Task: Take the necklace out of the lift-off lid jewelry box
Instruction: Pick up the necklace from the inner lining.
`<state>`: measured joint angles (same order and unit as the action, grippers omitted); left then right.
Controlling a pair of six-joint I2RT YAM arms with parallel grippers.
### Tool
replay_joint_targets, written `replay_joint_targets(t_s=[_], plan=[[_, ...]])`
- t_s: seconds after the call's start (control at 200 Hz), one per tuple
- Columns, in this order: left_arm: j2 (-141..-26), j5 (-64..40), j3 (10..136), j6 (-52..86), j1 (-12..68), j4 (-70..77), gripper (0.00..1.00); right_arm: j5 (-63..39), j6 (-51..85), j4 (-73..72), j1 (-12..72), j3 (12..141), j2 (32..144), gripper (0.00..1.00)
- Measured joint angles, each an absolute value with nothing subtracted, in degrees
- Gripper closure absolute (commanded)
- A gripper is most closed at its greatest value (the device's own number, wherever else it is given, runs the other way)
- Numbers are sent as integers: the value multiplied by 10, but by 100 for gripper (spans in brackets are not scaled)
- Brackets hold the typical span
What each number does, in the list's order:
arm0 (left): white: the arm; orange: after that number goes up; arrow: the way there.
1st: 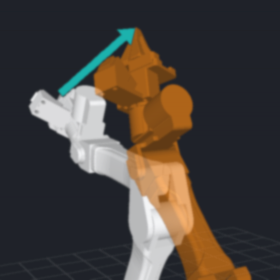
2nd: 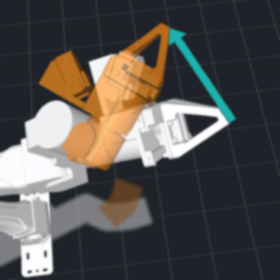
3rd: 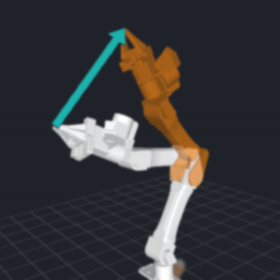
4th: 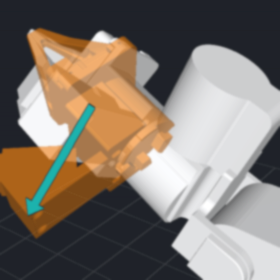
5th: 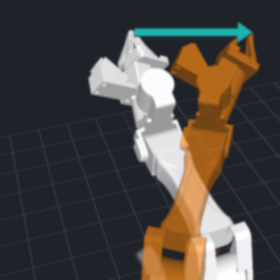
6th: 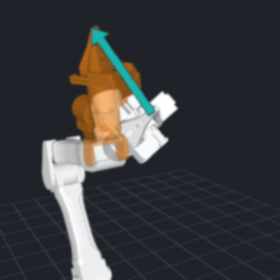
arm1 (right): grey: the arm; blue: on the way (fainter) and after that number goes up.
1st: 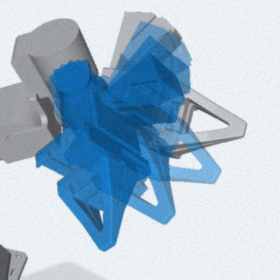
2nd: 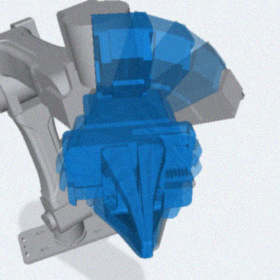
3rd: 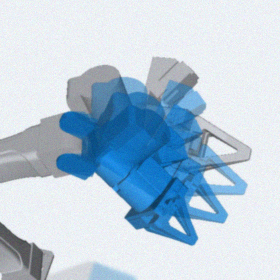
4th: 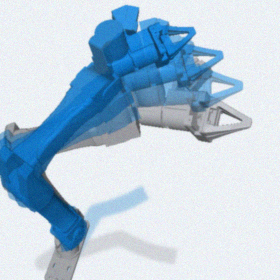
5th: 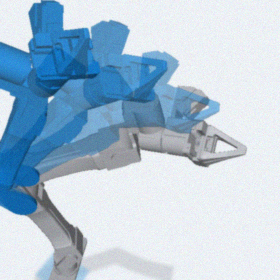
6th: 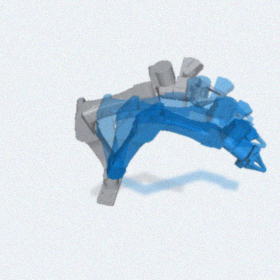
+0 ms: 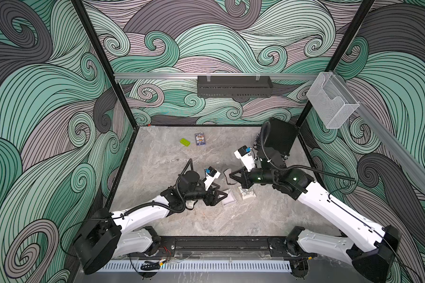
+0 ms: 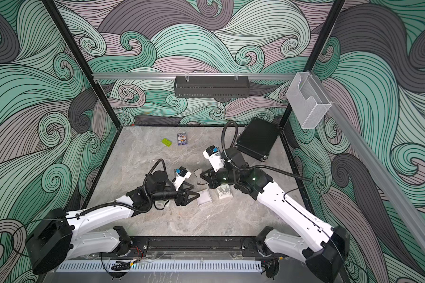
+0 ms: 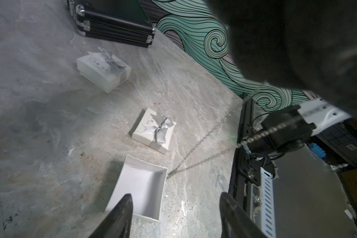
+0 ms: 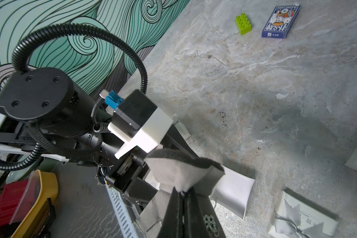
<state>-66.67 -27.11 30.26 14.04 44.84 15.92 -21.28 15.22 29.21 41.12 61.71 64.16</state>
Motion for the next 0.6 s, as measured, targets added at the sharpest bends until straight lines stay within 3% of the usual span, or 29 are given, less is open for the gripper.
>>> replay_joint_targets(t_s=[0.2, 0.6], plan=[[-657, -294, 303, 139, 451, 194, 36, -232, 167, 305, 411, 632, 639, 100], [-695, -322, 349, 147, 465, 258, 56, -258, 201, 297, 411, 632, 615, 100]])
